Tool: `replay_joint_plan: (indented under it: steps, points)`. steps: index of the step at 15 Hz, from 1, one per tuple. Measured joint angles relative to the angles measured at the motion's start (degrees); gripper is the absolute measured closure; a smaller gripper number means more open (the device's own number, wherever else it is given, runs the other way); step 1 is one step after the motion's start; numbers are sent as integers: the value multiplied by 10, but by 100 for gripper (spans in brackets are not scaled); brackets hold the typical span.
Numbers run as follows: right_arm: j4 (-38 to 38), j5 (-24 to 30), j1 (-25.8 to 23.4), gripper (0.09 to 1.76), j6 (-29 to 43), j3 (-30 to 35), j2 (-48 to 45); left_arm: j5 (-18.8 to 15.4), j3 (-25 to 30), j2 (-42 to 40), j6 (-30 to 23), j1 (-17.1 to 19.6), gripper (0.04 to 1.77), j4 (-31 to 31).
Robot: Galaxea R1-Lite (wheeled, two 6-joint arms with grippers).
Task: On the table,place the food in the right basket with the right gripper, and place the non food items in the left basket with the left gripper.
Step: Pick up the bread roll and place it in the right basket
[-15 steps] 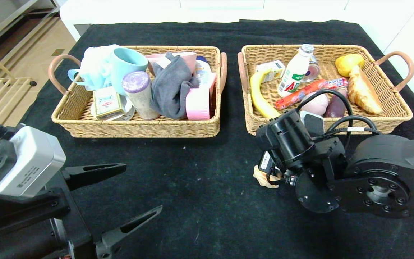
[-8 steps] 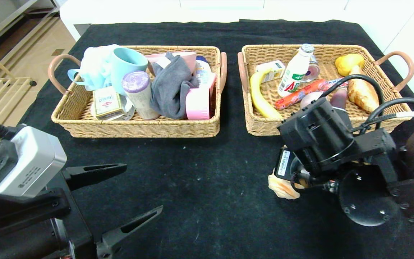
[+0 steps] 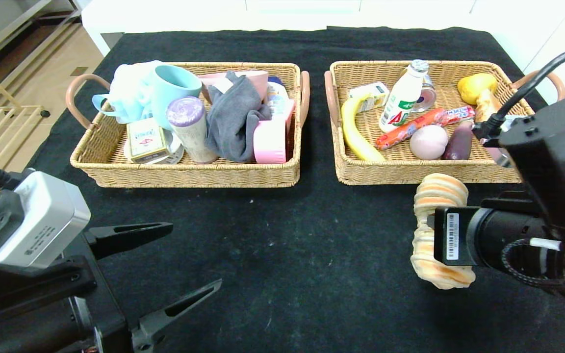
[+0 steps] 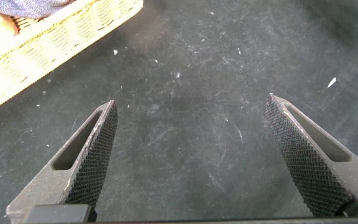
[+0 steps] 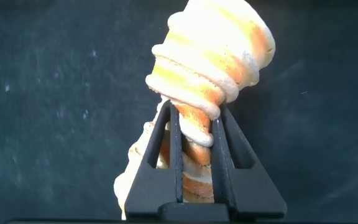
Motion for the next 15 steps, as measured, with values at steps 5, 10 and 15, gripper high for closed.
replay_joint_plan:
  steps: [5,10,15]
  points:
    - [-14,10,-31,149,-109,-9,-28,2,-2,0,-1,1,9,0]
    - [-85,71,-112,150,-166,-18,-16,5,0,-1,1,1,9,-15]
    - [-135,126,-222,150,-205,-46,20,7,4,7,1,5,9,-18]
